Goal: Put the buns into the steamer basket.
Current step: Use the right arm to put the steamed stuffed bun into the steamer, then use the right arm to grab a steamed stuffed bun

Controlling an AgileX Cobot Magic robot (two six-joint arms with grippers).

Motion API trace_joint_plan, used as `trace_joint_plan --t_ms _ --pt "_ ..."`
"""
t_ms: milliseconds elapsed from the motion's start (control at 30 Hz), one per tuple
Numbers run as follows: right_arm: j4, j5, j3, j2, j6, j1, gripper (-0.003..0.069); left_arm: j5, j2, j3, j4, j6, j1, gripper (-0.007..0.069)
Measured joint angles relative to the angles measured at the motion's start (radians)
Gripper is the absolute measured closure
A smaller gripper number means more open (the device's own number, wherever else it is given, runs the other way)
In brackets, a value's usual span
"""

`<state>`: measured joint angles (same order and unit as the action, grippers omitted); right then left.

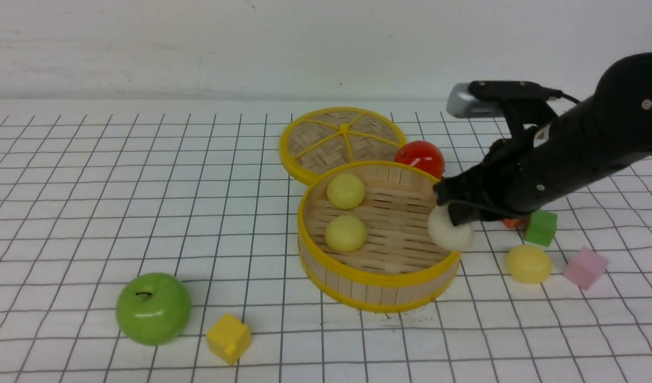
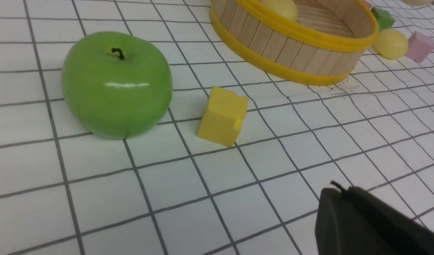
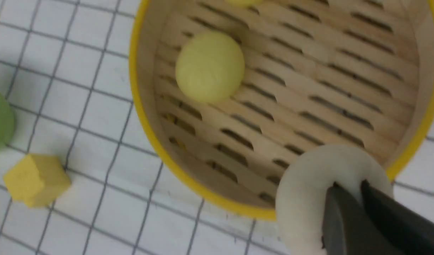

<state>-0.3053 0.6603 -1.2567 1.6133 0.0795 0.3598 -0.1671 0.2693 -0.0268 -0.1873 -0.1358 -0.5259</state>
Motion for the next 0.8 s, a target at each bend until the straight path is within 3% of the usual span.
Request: trace_joint_plan --t_ms 300,500,567,667,800 --pt "-0.050 -0.186 -0.022 0.211 0.018 0.000 0.0583 -0.001 0.000 0.000 0.000 0.000 0.000 0.0606" --pt "-0.075 -0.209 -0.022 0.251 0.018 0.000 0.0373 -0.001 0.000 0.000 0.000 0.000 0.000 0.0602" --pt "-0.073 -0.203 -0.022 0.217 0.019 0.000 0.0239 -0.001 0.000 0.000 0.000 0.000 0.000 0.0596" --pt "-0.050 -0.163 -0.022 0.142 0.020 -0.004 0.0195 -0.001 0.000 0.000 0.000 0.000 0.000 0.0596" --pt "0.052 -0.058 -0.029 0.037 0.006 -0.041 0.0209 -0.001 0.000 0.000 0.000 0.000 0.000 0.0596"
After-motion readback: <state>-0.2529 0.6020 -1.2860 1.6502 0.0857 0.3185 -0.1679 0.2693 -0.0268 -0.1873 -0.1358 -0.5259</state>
